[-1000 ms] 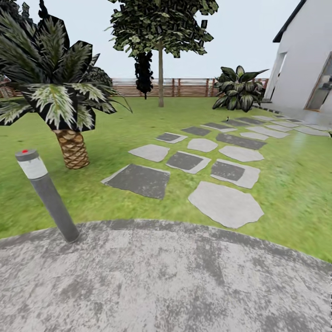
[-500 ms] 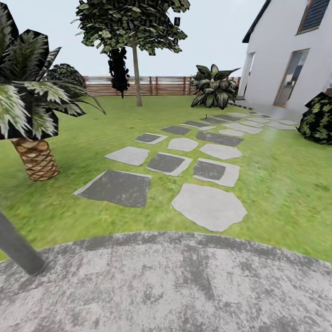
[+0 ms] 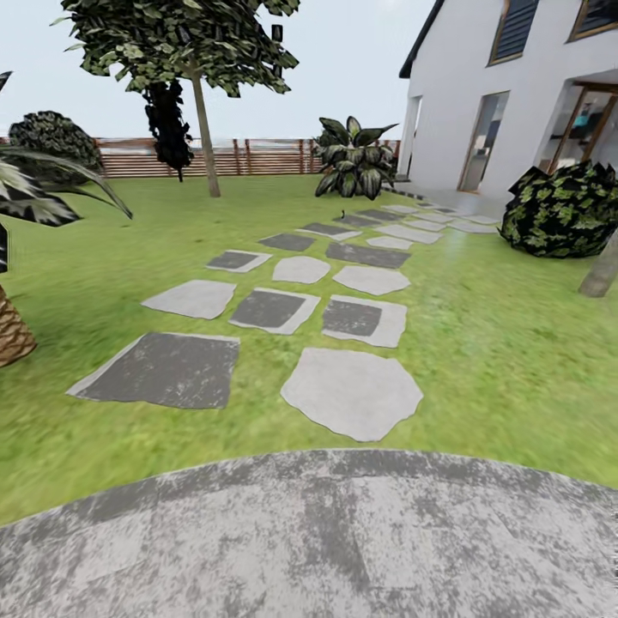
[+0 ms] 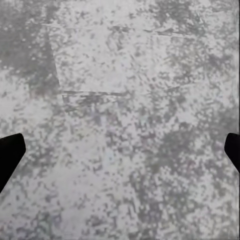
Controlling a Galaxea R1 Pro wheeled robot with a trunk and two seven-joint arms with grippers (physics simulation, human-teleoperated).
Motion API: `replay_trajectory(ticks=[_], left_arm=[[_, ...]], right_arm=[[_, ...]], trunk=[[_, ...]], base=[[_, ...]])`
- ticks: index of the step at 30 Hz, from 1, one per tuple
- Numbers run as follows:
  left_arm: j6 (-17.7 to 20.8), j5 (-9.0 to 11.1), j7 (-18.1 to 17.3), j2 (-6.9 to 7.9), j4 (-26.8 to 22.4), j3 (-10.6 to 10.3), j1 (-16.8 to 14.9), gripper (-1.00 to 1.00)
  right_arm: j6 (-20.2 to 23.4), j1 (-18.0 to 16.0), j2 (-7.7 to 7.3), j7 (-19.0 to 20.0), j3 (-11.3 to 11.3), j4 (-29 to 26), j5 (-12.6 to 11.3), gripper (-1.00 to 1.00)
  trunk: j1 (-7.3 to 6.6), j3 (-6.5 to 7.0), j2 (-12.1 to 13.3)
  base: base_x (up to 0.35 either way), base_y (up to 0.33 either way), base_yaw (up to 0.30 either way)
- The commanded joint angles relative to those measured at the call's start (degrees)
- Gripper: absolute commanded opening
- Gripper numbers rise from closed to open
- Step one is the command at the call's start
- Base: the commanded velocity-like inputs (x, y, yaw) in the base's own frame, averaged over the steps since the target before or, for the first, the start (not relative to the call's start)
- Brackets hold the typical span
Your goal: In the garden, pick up the pesticide atomizer on the floor and spray pesticide onto both trees until each tree trunk is fully covered.
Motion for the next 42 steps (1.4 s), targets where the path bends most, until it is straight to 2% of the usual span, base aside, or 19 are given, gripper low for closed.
replay_trajectory(ticks=[1,10,42], left_arm=[[-0.2,0.0,0.0,-0.01,0.0,0.2,0.0,1.0],[-0.2,0.0,0.0,-0.01,0.0,0.2,0.0,1.0],[-0.2,0.0,0.0,-0.01,0.0,0.1,0.0,1.0]], right_arm=[[-0.2,0.0,0.01,0.0,0.0,0.1,0.0,1.0],[-0.3,0.0,0.01,0.0,0.1,0.1,0.0,1.0],[-1.5,0.0,0.01,0.0,0.2,1.8,0.2,1.0]], trunk=[[0.02,-0.08,0.0],[0.02,-0.19,0.0],[0.02,-0.2,0.0]], base=[[0.28,-0.167,-0.267],[0.29,-0.141,-0.071],[0.324,-0.002,0.0]])
